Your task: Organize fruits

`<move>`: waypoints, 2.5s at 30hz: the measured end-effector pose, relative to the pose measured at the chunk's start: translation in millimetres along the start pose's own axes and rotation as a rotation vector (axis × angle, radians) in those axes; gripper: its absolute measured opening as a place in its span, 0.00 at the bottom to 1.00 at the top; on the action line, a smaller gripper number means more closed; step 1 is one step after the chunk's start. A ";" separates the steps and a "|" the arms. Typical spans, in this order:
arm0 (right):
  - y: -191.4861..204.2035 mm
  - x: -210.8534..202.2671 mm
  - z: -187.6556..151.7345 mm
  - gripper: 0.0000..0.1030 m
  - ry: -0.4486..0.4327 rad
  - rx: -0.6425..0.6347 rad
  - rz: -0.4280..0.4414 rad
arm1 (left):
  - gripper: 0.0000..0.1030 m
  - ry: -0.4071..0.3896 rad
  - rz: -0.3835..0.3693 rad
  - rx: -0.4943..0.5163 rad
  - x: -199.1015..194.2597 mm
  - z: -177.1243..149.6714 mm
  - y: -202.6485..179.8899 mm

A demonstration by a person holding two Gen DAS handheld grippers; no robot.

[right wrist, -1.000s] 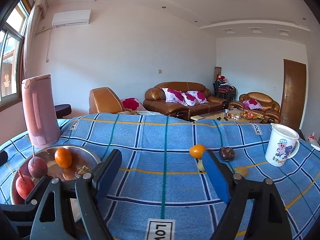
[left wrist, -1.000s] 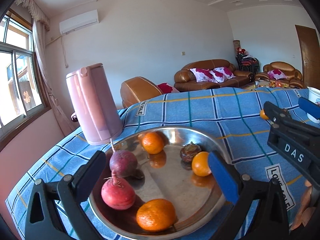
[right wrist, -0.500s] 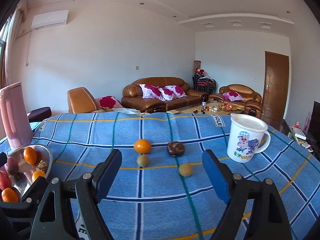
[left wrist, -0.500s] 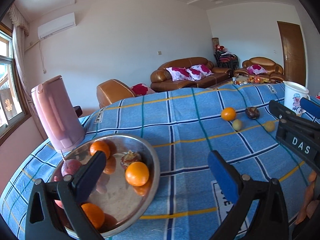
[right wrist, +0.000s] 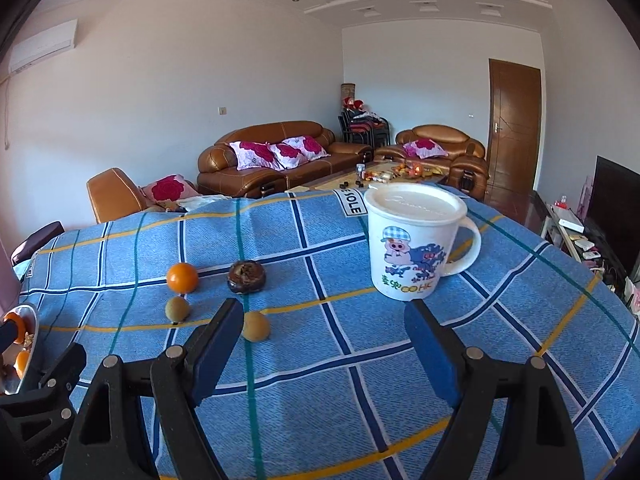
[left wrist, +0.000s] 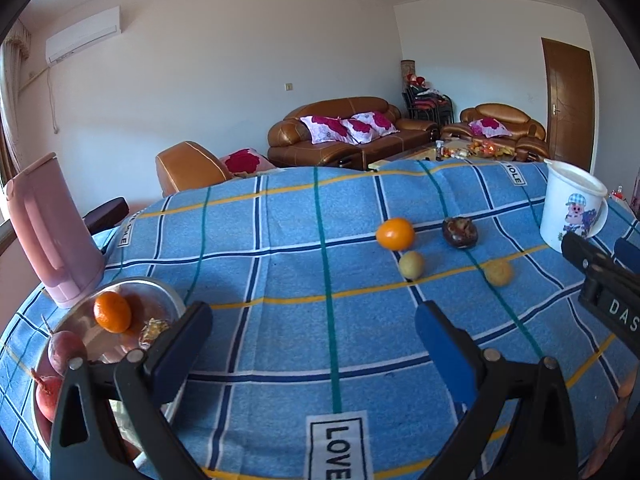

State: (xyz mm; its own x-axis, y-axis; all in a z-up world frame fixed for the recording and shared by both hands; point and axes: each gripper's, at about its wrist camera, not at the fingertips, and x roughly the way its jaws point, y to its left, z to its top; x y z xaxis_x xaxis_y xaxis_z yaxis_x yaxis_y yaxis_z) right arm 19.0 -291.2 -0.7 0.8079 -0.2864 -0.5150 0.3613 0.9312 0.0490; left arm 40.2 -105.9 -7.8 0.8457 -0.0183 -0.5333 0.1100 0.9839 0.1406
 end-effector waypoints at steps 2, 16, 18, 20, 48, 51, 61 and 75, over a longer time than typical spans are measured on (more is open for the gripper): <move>-1.3 11.3 1.2 0.81 0.053 0.002 0.025 | 1.00 0.031 -0.012 -0.003 8.6 1.7 -4.0; 46.8 87.0 3.8 0.46 0.318 -0.111 0.198 | 1.00 0.161 -0.118 -0.156 37.4 -3.8 22.4; 47.8 91.7 1.8 0.37 0.348 -0.108 0.218 | 1.00 0.160 -0.124 -0.143 37.6 -3.7 19.5; 44.5 93.4 0.7 0.30 0.362 -0.090 0.242 | 1.00 0.157 -0.132 -0.136 37.4 -2.9 17.3; 20.2 56.4 28.7 0.28 0.061 -0.054 0.179 | 0.26 0.319 -0.275 -0.025 124.7 39.5 -69.0; 21.6 54.1 26.3 0.28 0.047 -0.071 0.171 | 0.26 0.314 -0.314 -0.042 123.6 39.4 -66.2; 23.0 42.0 25.2 0.28 -0.029 -0.083 0.206 | 0.26 0.035 -0.345 -0.074 61.4 36.6 -29.9; 39.3 13.2 16.6 0.28 -0.156 -0.135 0.358 | 0.26 -0.062 -0.284 -0.119 11.7 12.6 34.2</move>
State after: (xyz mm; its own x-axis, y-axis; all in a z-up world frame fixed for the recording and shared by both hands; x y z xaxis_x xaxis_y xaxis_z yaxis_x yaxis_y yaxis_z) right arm 51.6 -262.2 8.6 0.9363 0.0400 -0.3490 -0.0116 0.9965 0.0832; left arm 60.5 -74.7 1.3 0.8206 -0.3022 -0.4851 0.2875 0.9518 -0.1067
